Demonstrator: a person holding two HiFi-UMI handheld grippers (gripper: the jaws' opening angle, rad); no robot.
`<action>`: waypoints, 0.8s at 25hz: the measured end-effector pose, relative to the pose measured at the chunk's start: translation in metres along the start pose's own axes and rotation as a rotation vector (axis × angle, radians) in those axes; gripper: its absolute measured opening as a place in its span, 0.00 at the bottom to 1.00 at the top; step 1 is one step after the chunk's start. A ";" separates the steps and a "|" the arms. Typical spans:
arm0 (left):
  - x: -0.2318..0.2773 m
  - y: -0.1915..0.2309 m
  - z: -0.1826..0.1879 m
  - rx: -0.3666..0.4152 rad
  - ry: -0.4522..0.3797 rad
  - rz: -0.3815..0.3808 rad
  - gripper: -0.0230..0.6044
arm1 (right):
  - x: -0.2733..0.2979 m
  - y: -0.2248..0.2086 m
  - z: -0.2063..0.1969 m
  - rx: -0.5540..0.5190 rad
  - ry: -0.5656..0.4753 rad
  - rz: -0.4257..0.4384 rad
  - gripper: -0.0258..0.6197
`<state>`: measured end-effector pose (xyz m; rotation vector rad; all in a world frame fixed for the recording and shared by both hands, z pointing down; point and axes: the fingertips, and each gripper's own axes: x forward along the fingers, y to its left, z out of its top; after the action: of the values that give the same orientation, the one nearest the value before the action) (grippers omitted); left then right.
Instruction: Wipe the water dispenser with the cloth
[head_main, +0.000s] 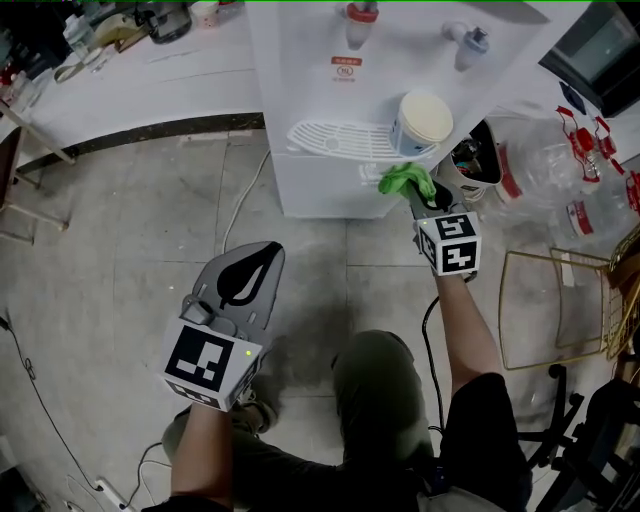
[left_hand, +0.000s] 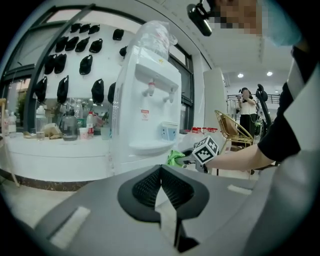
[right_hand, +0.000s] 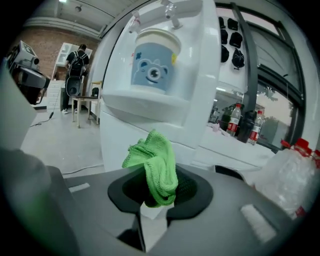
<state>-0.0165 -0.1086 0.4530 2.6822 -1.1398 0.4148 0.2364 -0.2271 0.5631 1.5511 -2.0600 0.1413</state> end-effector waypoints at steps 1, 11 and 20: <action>0.000 -0.001 0.000 0.005 0.001 -0.001 0.04 | -0.002 -0.005 -0.002 0.007 0.002 -0.009 0.19; -0.008 0.000 -0.017 0.049 0.037 -0.002 0.04 | -0.025 -0.015 -0.017 0.023 -0.004 -0.094 0.18; -0.020 0.007 -0.017 0.035 0.030 0.028 0.04 | 0.028 0.185 0.036 -0.064 -0.118 0.304 0.18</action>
<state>-0.0376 -0.0949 0.4630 2.6833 -1.1737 0.4818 0.0492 -0.2045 0.5901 1.2270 -2.3608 0.0970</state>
